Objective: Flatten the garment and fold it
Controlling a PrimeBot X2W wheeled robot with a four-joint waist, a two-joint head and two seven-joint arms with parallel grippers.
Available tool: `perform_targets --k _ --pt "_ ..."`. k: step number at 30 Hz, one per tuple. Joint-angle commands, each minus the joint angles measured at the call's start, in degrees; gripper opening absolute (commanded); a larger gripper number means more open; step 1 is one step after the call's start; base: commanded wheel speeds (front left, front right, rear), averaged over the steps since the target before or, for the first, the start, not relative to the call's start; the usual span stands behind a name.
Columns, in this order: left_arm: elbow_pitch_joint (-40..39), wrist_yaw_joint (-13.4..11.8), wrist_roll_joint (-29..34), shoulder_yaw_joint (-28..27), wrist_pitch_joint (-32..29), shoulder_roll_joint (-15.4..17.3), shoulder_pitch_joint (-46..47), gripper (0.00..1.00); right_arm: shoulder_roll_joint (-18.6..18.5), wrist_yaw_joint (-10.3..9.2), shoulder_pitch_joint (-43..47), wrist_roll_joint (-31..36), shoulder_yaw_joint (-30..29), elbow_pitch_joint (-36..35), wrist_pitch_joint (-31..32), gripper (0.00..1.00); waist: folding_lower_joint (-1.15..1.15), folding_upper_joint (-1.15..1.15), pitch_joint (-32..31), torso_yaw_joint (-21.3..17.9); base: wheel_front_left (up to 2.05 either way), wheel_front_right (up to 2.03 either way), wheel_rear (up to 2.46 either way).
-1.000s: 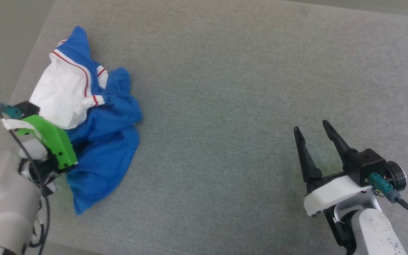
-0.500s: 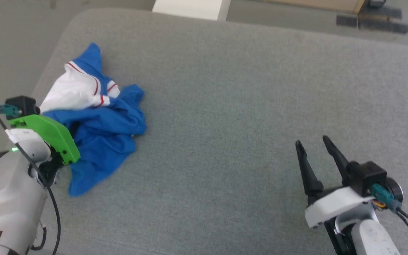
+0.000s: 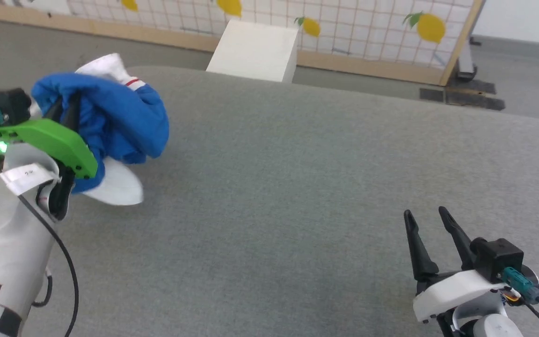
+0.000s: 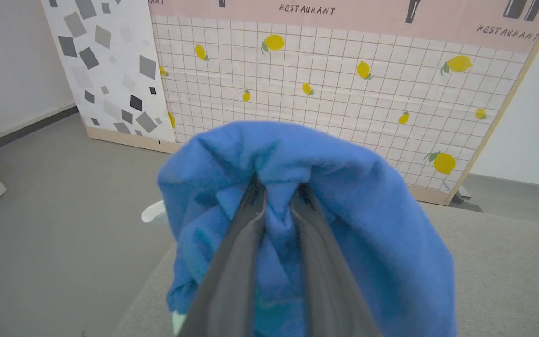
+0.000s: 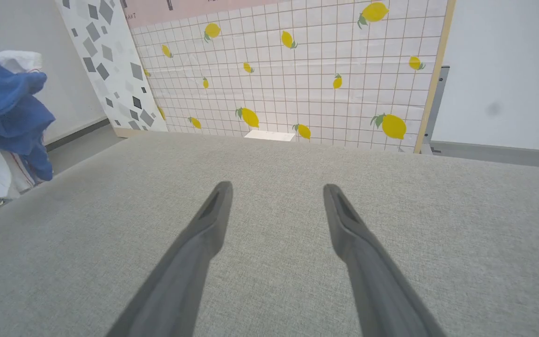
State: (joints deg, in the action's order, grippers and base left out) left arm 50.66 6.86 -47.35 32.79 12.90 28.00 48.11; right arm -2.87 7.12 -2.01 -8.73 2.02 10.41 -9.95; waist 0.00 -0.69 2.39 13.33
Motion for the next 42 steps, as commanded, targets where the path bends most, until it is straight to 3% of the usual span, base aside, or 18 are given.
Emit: perform_targets --k 1,15,23,27,36,37,38,42 --pt "-1.04 -0.4 1.04 0.21 0.91 -0.54 1.67 0.0 0.0 0.36 0.75 -0.53 -0.26 -0.17 -0.27 1.0 0.0 0.69 -1.02 -2.18 0.0 0.0 0.0" --pt "-13.29 -1.71 6.97 3.6 2.01 -9.42 4.16 0.0 0.0 0.36 1.0 -1.0 -1.75 0.18 -0.18 1.0 0.0 0.69 -0.57 -10.6 0.0 0.0 0.0" --pt "-19.9 -4.14 7.51 7.62 -1.45 -13.67 0.44 0.0 0.0 0.36 0.67 -1.2 -1.76 0.14 -0.24 1.0 0.0 0.69 0.76 -14.18 0.0 0.0 0.0" --pt "-19.41 -5.38 7.11 9.32 -2.5 -13.76 -5.11 0.0 0.0 0.36 -0.04 -1.49 -1.48 -0.01 -0.36 1.0 0.0 0.69 2.62 -16.08 0.0 0.0 0.0" --pt "-12.96 -5.09 5.43 13.22 -2.45 -16.53 -16.32 0.0 0.0 0.36 -1.49 -2.44 -0.92 1.62 -1.02 1.0 0.0 0.69 4.86 -18.81 0.0 0.0 0.0" --pt "-12.52 -5.06 5.42 13.35 -2.05 -16.74 -16.85 0.33 0.0 0.36 -1.6 -2.54 -0.86 1.88 -1.12 1.0 0.0 0.69 4.8 -18.91 0.0 0.0 0.0" --pt "-12.15 -5.05 5.46 13.37 -1.4 -16.9 -17.4 1.0 0.0 0.36 -1.65 -2.67 -0.8 2.25 -1.23 1.0 0.0 0.69 4.54 -18.98 0.0 0.0 0.0" --pt "-15.37 -5.84 6.54 12.07 1.27 -17.09 -18.28 1.0 0.0 0.36 -1.17 -2.7 -1.38 2.98 -1.44 1.0 0.0 0.69 3.29 -18.19 0.0 0.0 0.0"
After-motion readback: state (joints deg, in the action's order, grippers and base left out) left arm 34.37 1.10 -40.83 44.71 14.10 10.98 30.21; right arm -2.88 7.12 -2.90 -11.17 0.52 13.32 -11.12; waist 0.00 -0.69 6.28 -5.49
